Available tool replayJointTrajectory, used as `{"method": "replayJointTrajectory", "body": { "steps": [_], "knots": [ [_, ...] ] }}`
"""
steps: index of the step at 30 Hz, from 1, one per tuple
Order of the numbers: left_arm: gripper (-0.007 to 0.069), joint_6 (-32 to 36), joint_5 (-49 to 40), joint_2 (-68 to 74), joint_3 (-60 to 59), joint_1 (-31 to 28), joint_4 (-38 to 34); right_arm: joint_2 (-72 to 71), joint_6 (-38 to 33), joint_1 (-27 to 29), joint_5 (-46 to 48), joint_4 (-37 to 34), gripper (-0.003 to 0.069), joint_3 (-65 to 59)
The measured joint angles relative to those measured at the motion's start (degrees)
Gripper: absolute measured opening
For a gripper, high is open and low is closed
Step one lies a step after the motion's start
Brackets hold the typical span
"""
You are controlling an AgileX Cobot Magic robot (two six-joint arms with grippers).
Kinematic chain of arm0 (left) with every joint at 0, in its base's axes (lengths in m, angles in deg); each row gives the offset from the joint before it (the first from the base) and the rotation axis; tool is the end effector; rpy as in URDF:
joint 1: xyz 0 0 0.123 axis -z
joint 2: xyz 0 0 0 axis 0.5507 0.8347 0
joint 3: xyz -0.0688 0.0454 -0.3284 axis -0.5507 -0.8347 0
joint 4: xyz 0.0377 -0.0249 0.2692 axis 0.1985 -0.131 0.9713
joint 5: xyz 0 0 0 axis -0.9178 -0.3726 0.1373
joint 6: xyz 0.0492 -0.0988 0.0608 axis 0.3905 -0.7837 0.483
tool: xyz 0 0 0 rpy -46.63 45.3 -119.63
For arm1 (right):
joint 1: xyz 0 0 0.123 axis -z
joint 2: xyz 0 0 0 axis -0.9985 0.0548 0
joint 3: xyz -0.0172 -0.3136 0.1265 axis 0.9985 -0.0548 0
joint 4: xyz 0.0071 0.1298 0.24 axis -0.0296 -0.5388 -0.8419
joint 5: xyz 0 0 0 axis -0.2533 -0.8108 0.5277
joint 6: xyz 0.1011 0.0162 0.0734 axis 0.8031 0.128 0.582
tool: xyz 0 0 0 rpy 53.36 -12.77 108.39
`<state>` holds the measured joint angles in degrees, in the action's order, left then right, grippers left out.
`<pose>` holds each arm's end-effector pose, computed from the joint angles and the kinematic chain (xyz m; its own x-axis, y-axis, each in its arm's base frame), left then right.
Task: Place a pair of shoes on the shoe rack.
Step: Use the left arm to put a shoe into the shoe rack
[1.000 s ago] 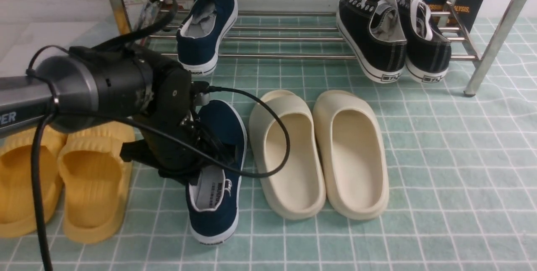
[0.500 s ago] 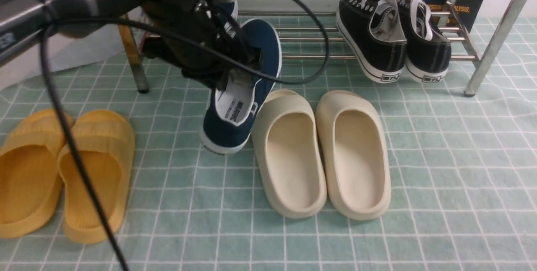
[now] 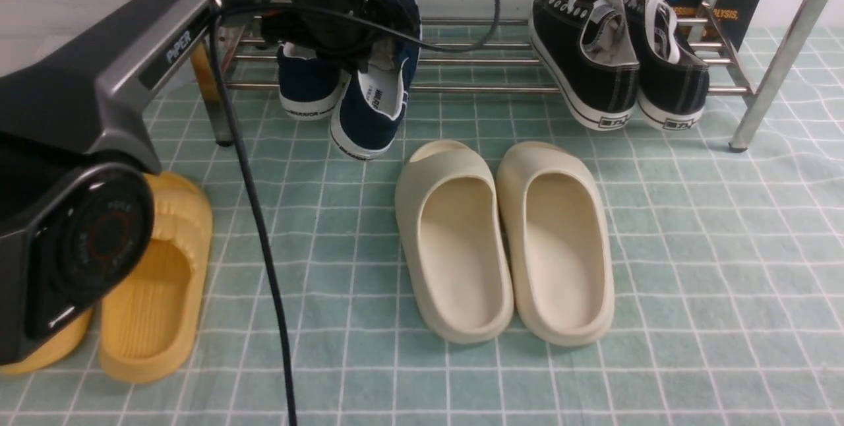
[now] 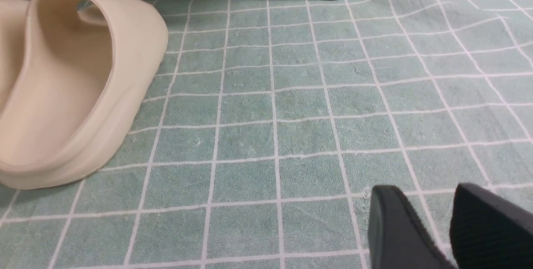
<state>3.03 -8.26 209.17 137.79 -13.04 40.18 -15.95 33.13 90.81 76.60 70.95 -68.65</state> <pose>0.5445 -0.1925 0.3125 -0.8069 -0.0824 -0.5849 0.0175 0.9864 -0.1632 0.0532 0.0022 0.1625 -0.2950 0.1227 -0.9476 0.0552 0.9923 0.1113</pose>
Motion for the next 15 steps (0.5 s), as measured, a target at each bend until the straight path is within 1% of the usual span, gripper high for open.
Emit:
{"method": "replayJointTrajectory", "body": {
  "steps": [7, 15],
  "knots": [
    [0.0010, -0.72, 6.14, 1.77, 0.81, -1.26, -1.92, 0.00, 0.00, 0.00, 0.00, 0.00, 0.0239, 0.00],
    [0.0010, -5.69, 11.76, 2.74, 0.81, -1.20, -2.36, 0.00, 0.00, 0.00, 0.00, 0.00, 0.0239, 0.00]
  ]
}}
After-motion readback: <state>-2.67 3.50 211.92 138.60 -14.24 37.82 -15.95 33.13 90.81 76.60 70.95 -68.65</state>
